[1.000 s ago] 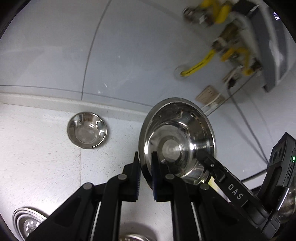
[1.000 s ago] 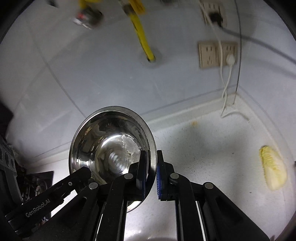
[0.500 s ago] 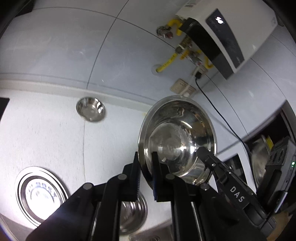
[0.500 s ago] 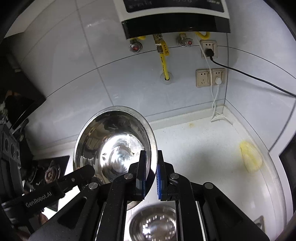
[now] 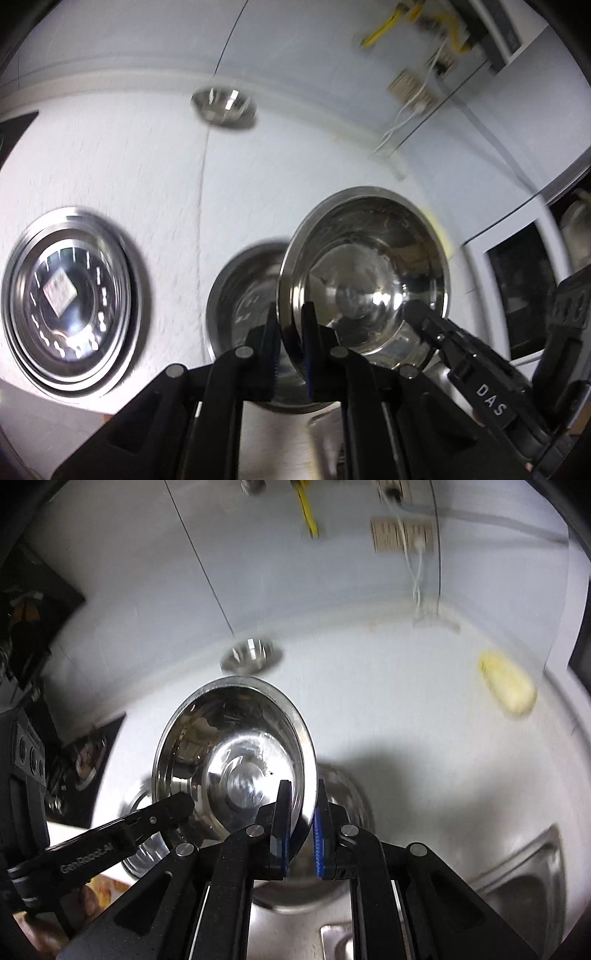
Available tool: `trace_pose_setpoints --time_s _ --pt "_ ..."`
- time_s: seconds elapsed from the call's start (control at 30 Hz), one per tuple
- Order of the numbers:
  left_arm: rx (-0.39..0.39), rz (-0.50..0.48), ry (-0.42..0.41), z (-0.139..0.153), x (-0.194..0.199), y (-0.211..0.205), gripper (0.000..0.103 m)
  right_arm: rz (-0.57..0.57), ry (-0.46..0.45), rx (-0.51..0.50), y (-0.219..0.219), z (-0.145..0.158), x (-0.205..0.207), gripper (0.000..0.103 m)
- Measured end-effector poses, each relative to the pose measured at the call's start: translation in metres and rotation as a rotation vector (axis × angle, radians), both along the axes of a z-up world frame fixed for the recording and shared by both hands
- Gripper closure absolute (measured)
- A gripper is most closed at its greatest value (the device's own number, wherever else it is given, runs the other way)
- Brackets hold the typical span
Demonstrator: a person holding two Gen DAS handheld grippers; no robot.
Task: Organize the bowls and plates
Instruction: 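Lift the medium bowl with both grippers and lower it into the large bowl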
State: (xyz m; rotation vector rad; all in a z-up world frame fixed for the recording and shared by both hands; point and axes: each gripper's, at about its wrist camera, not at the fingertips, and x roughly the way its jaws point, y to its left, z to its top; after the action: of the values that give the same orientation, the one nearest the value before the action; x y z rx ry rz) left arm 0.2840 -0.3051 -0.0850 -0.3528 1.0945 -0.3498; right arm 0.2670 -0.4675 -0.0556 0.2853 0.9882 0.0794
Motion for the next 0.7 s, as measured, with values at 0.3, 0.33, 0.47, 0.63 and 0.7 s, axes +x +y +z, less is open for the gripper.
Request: trace_pose_setpoints --time_s 0.3,0.33,0.47,0.63,0.7 --pt "0.072 -0.026 0.032 -0.055 -0.01 -0.012 0.093 -0.009 0.133 0.059 -0.012 -0.07 -0.005 0.094" --pt "0.077 -0.031 0.036 -0.059 -0.011 -0.013 0.093 -0.012 0.14 0.067 -0.014 -0.073 -0.006 0.094" --pt "0.1 -0.04 0.032 -0.07 -0.013 -0.016 0.093 -0.013 0.161 0.082 -0.014 -0.085 -0.007 0.094" --pt "0.121 -0.053 0.032 -0.078 -0.011 -0.023 0.093 -0.015 0.168 0.094 -0.017 -0.093 -0.009 0.094" --pt "0.128 -0.056 0.029 -0.079 -0.009 -0.026 0.093 -0.019 0.17 0.097 -0.019 -0.096 -0.011 0.094"
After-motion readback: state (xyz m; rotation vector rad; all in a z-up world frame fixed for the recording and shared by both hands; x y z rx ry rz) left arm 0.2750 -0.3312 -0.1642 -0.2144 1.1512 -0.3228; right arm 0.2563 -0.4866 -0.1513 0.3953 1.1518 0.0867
